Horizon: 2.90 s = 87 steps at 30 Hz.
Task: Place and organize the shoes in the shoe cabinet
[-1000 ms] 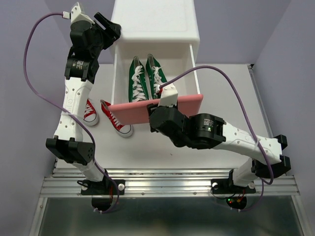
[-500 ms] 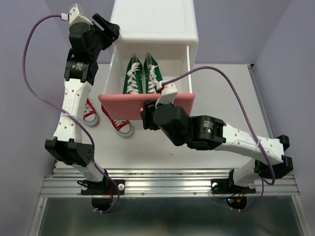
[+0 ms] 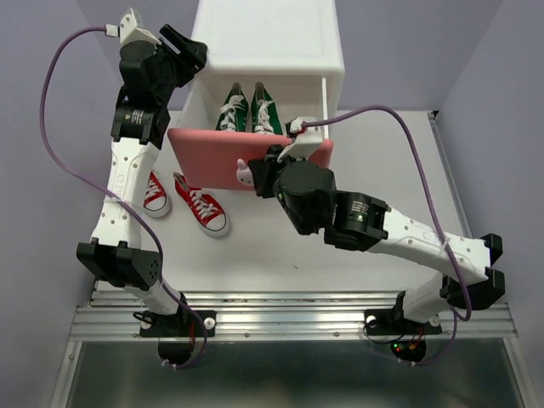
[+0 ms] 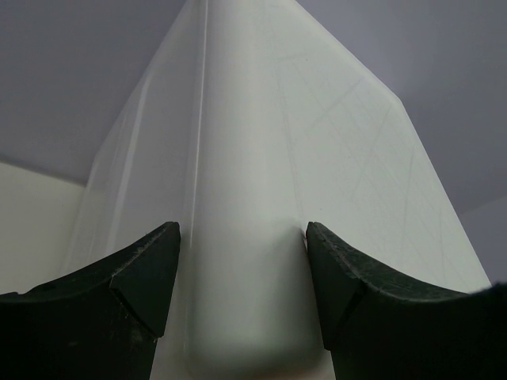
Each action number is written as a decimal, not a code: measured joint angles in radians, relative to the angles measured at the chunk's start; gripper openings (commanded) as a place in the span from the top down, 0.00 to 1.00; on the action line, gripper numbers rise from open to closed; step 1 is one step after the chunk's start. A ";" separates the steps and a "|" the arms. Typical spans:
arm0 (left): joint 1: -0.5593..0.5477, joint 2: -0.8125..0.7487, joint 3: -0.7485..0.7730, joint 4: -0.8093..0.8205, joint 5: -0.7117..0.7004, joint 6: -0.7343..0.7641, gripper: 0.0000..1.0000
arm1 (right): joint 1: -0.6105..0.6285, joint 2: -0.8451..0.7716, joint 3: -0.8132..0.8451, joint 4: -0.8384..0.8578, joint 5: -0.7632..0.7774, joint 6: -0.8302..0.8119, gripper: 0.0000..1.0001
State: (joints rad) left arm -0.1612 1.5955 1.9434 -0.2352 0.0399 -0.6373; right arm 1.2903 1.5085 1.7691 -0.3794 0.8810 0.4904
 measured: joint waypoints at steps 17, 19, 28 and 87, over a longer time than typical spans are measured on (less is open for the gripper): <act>0.000 -0.003 -0.008 0.006 0.009 -0.002 0.38 | -0.329 0.117 0.069 0.117 -0.194 -0.040 0.99; 0.000 -0.008 -0.019 0.016 0.008 -0.007 0.38 | -0.364 0.155 0.116 0.111 -0.223 -0.054 0.99; 0.000 -0.024 -0.067 0.076 -0.004 -0.029 0.39 | -0.460 0.262 0.243 0.087 -0.322 -0.097 0.99; -0.016 -0.106 -0.236 0.225 -0.051 -0.098 0.39 | -0.350 0.443 -0.129 0.143 -0.017 0.165 0.03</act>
State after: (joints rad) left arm -0.1768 1.4899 1.7077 -0.0105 -0.0113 -0.7349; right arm 0.9401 1.9514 1.6398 -0.2359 0.8639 0.6552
